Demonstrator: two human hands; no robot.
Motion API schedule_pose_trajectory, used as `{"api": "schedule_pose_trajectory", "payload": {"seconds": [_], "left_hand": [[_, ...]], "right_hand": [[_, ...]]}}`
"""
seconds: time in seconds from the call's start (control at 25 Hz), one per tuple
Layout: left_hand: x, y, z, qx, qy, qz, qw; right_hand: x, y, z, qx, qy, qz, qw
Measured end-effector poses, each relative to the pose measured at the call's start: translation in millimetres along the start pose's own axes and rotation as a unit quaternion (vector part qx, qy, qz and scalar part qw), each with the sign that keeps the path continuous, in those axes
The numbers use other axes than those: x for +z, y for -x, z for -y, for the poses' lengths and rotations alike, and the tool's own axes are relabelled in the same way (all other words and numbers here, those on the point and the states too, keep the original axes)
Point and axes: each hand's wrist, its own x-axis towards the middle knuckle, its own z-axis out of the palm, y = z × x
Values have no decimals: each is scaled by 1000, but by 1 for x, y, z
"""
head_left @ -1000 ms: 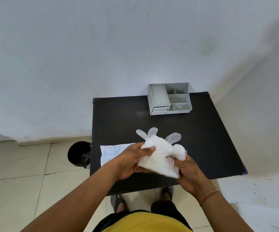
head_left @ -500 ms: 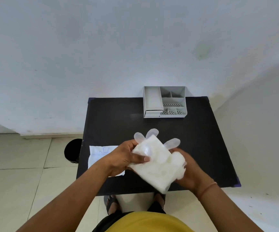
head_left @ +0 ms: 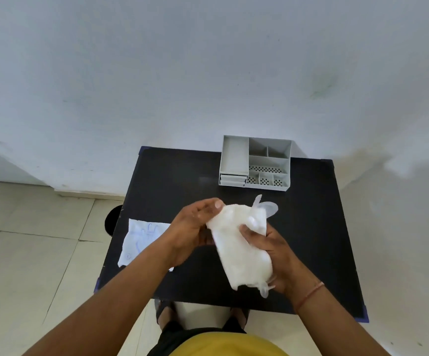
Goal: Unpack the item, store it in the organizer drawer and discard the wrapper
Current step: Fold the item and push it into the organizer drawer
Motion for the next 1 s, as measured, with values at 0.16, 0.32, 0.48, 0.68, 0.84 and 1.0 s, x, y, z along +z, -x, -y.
{"api": "schedule_pose_trajectory", "payload": {"seconds": [0.16, 0.32, 0.48, 0.68, 0.84, 1.0], "left_hand": [[35, -2, 29, -78, 149, 54, 984], [53, -8, 38, -62, 153, 7, 986], [48, -9, 38, -71, 184, -8, 980], [45, -12, 36, -67, 169, -7, 983], [47, -15, 38, -57, 133, -28, 989], [57, -14, 40, -37, 83, -24, 996]], "right_hand": [[-8, 2, 17, -16, -42, 38, 998], [-36, 3, 33, 9, -22, 60, 998], [-76, -14, 47, 28, -43, 2, 999], [-56, -17, 38, 159, -80, 96, 979], [-41, -16, 36, 86, -44, 76, 992], [-32, -14, 35, -27, 132, -39, 990]]}}
